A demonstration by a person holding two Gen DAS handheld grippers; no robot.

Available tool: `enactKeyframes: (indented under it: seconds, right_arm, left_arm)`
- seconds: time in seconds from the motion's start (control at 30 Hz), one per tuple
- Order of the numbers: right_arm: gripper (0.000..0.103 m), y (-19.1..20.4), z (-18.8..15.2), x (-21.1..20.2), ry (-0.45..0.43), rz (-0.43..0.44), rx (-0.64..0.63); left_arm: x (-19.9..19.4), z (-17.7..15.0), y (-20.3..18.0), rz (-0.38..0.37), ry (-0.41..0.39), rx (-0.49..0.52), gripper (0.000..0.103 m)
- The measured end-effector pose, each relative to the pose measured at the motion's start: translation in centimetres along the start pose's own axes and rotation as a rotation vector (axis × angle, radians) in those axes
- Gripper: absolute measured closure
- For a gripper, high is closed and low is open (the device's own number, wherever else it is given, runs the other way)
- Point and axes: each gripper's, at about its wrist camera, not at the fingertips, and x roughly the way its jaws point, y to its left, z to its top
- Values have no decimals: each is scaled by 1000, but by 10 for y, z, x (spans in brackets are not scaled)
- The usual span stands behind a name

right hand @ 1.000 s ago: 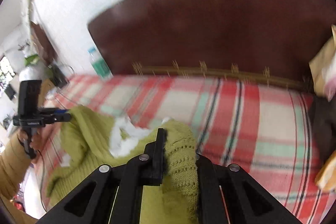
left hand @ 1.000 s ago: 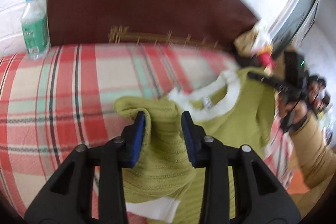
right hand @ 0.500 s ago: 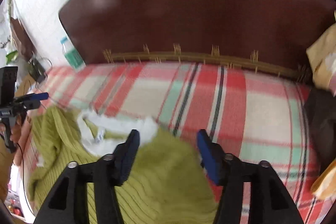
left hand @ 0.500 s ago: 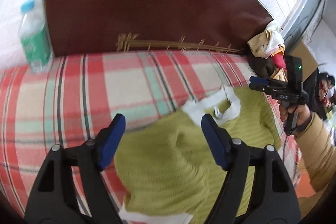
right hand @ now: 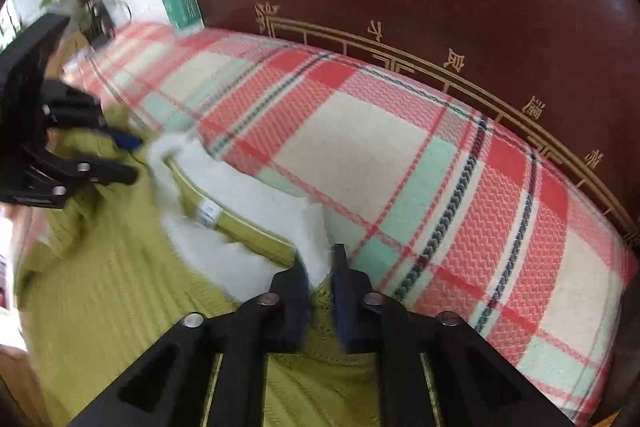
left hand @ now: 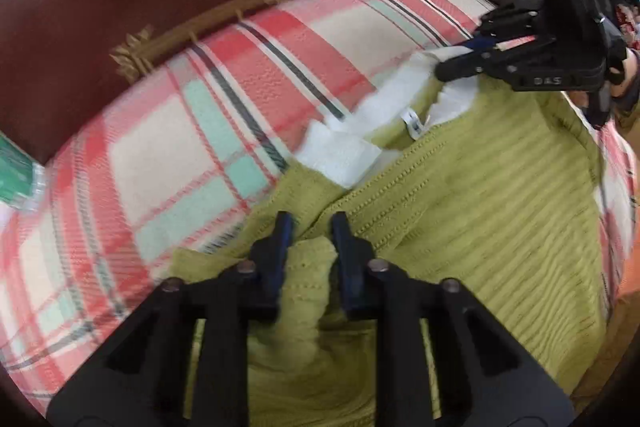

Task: Fold clothes
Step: 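Lower the sweater onto the bed with both grippers and release it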

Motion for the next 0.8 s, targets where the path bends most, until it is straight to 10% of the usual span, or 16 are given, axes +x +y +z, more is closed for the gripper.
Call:
enactKeyframes:
  seconds: [0.13,0.27,0.5,0.57,0.8]
  right_arm:
    - [94,-4,17,-26,-177,-51,64]
    - [73,-6,19,6,-70,-100,145]
    - [45,-6,-39,-70,-239,33,317]
    - [27,5,-73,-99,-250,143,326]
    - [24,80,-201,-150,-148,343,358]
  left_arm:
    - [-27,8,16,116,-136,-113,87]
    - [-10,-3,32,240,-96,-184,80]
    - [-63,-82,64,-12,-199,-503,41]
    - [-81,-112,54,-68,-200,-510,34]
    - [-122,-213,5,-218,-145,-492,26]
